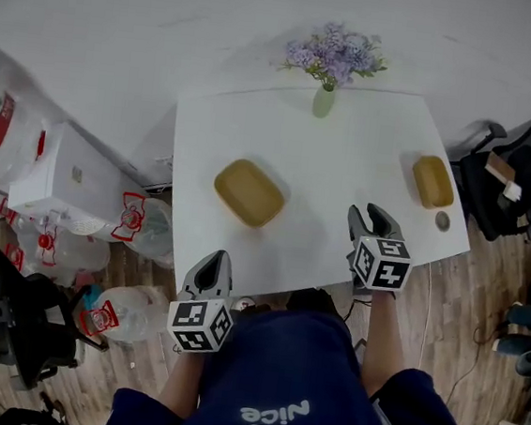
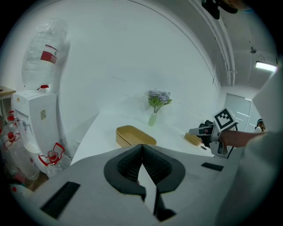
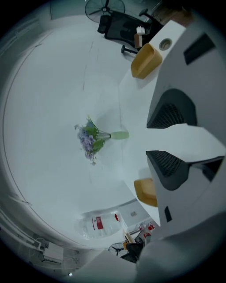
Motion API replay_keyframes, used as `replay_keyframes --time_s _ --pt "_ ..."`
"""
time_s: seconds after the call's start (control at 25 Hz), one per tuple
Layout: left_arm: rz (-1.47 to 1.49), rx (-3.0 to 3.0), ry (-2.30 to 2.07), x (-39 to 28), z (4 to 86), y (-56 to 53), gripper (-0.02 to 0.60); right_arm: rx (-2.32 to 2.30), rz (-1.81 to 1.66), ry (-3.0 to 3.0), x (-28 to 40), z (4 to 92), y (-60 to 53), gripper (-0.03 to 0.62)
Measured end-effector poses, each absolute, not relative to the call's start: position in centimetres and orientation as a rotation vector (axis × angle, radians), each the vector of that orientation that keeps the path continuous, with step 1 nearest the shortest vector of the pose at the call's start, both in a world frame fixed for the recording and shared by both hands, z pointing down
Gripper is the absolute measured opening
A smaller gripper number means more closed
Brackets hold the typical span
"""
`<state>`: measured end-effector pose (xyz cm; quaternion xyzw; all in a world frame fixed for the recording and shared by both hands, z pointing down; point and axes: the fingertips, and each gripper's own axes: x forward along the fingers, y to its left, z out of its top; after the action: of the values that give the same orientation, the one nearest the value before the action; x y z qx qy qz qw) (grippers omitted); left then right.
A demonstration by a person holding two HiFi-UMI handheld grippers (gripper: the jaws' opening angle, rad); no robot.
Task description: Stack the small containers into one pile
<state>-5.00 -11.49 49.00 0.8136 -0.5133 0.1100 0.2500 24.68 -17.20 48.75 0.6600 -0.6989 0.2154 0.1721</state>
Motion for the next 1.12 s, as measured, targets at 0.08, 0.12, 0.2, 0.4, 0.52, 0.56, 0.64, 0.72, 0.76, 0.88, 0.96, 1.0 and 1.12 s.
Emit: replay_keyframes --time_s 0.08,0.12,0.2,0.4,0.52,0.56,0.64,0.72,0.76,0.88,0.96,1.0,1.12 --pt "0.305 2.214 -1.396 -3.1 49.0 -11.9 0.017 1.957 0.592 -1.926 28.9 48.3 -17.3 0.163" --pt "0.309 2.214 -1.394 -2.2 49.1 -12.1 0.016 1.990 0.578 -1.896 30.9 48.1 -17.4 0.163" --pt "0.315 2.216 -1.391 -0.2 49.2 -12.4 0.016 2.024 0.554 -1.850 34.6 47.9 -17.7 0.163" --pt "0.338 2.222 -1.398 3.7 49.4 -12.7 0.017 2.023 0.520 -1.774 41.8 48.2 -18.5 0.163" --pt "0.357 2.213 -1.397 5.9 49.7 -13.0 0.016 1.979 0.537 -1.738 45.5 49.3 -19.5 0.163" --pt "0.364 2.209 -1.395 6.7 49.7 -13.0 0.017 1.938 0.546 -1.725 46.4 49.9 -19.7 0.163" --pt "0.378 2.201 -1.392 8.1 49.9 -13.1 0.017 1.843 0.556 -1.696 47.9 51.2 -20.2 0.163" --pt "0.392 2.195 -1.385 9.5 50.1 -13.1 0.017 1.800 0.571 -1.685 49.4 52.4 -20.8 0.163" --pt "0.399 2.191 -1.376 10.2 50.4 -13.1 0.017 1.798 0.588 -1.689 50.2 52.8 -21.2 0.163" --pt "0.407 2.138 -1.349 11.6 51.7 -12.8 0.016 1.777 0.653 -1.706 52.0 54.2 -22.4 0.163" --pt "0.388 2.076 -1.369 11.6 52.4 -12.8 0.017 1.721 0.673 -1.701 52.7 55.2 -23.1 0.163" --pt "0.379 2.046 -1.392 11.3 52.6 -12.7 0.016 1.685 0.670 -1.694 52.8 55.8 -23.5 0.163" --pt "0.383 1.975 -1.447 11.0 53.1 -12.3 0.017 1.604 0.653 -1.664 52.9 57.2 -24.3 0.163"
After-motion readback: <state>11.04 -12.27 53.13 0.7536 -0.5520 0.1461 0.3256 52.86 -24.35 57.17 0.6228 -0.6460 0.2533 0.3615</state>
